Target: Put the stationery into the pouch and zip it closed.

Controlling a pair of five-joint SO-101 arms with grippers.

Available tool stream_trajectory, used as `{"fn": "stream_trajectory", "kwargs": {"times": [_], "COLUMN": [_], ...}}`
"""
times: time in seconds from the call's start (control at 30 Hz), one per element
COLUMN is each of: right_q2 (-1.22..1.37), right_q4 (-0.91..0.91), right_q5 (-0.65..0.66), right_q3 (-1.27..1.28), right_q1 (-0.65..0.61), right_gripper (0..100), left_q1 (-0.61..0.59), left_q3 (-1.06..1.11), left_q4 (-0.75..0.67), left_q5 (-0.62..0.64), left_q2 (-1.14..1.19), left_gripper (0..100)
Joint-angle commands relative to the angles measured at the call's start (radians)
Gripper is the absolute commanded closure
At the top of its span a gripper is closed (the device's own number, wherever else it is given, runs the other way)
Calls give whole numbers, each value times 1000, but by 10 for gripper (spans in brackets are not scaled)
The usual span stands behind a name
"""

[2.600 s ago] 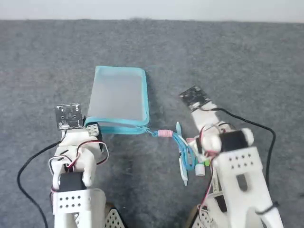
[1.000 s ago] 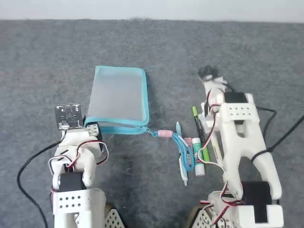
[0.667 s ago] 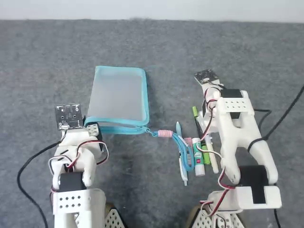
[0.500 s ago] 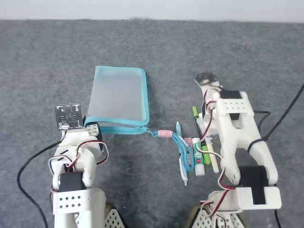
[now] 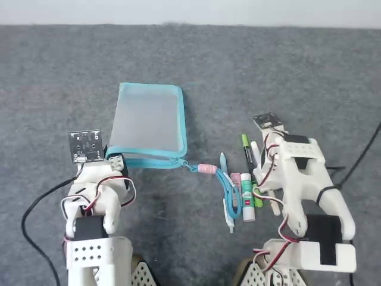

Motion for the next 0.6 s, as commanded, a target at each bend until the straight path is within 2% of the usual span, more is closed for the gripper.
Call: {"fn": "stream_trajectory", "kwargs": {"times": [0.0,0.07,0.27,0.43,0.57], "right_q2": [-27,-28,-96,-341,-572], "right_q4": [-28,-28,18,142,302], "right_q5": [21,26,31,31,49], "right_q3": [25,28,23,21,21], "right_q1": [36,36,36,31,-45], "right_gripper": [924,997,991,991,991], "left_q1": [-6,-6,23,115,152], "left_q3": [-71,-70,-65,-15,10], "left_q4": [-43,-43,-43,-86,-127], "left_q5": [12,12,12,12,12], "left_q2": [11,11,11,11,11], "left_gripper": [987,987,987,987,987]}}
